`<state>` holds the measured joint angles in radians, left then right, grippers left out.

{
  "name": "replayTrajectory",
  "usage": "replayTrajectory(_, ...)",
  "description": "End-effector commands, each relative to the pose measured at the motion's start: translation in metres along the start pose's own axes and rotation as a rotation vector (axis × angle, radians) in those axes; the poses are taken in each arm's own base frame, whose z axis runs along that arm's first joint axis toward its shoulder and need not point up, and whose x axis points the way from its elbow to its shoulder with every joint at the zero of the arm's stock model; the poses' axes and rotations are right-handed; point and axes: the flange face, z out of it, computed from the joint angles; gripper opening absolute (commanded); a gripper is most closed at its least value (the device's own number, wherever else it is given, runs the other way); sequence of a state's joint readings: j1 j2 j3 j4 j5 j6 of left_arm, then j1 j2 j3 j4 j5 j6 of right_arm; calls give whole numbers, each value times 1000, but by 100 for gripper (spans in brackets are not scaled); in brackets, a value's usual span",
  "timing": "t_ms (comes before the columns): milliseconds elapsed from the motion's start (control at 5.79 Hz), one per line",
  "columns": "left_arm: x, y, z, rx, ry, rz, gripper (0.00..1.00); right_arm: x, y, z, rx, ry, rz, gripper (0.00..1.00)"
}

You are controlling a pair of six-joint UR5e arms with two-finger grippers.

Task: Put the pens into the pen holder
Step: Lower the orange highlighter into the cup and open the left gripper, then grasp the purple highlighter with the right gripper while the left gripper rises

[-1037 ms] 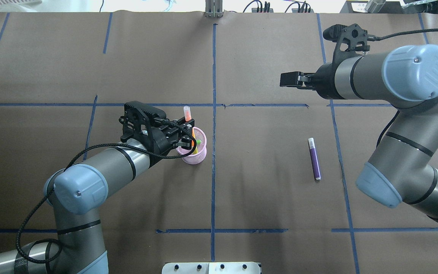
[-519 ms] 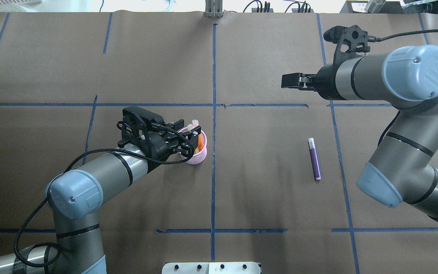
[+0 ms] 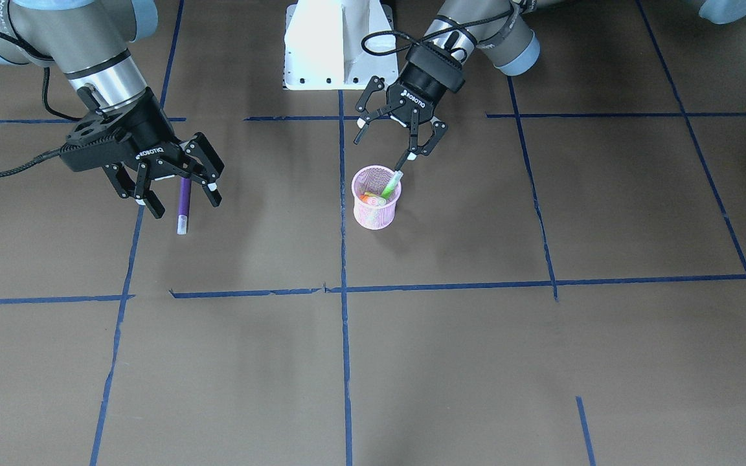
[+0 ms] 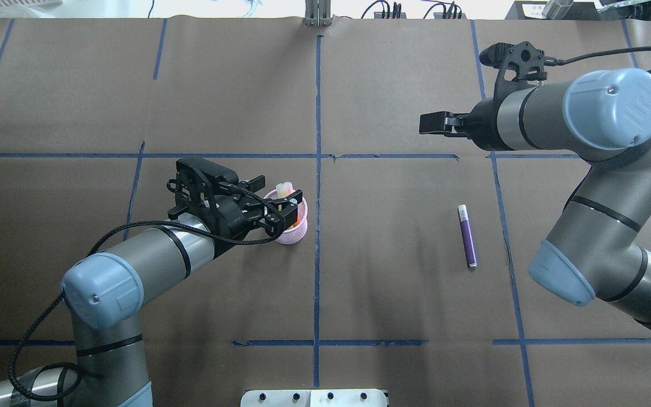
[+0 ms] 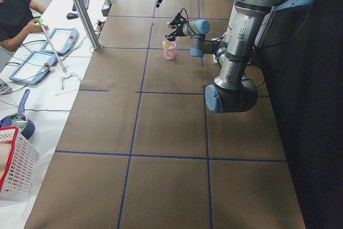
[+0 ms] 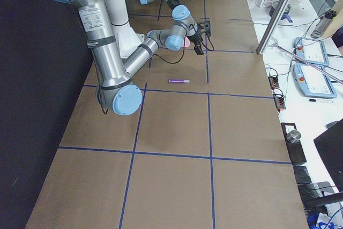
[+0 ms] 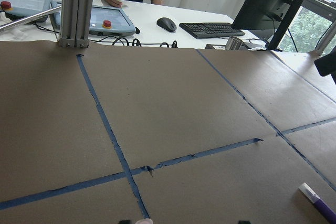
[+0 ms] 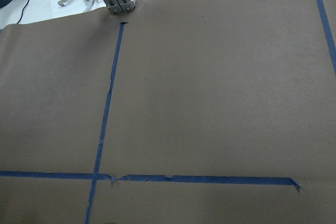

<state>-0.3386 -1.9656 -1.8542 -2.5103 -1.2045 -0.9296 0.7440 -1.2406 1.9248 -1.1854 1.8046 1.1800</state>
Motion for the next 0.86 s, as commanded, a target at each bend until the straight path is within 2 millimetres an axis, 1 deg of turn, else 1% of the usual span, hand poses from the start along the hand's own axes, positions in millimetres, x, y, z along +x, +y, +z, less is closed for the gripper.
replayTrajectory(0, -9, -34, -8, 59, -6, -11, 99, 24, 8, 34, -170, 80, 36, 99)
replayTrajectory(173, -14, -40, -8, 69, -16, -20, 100, 37, 5, 38, -307, 148, 39, 98)
replayTrajectory(346, -15, -40, -8, 69, -18, -23, 100, 54, -1, 38, -405, 181, -52, 98)
replayTrajectory(519, -15, -39, -8, 68, -19, -24, 100, 64, -4, 59, -548, 192, -63, 98)
replayTrajectory(691, -18, -37, -7, 65, -26, -21, 100, 76, -6, 84, -646, 184, -102, 98)
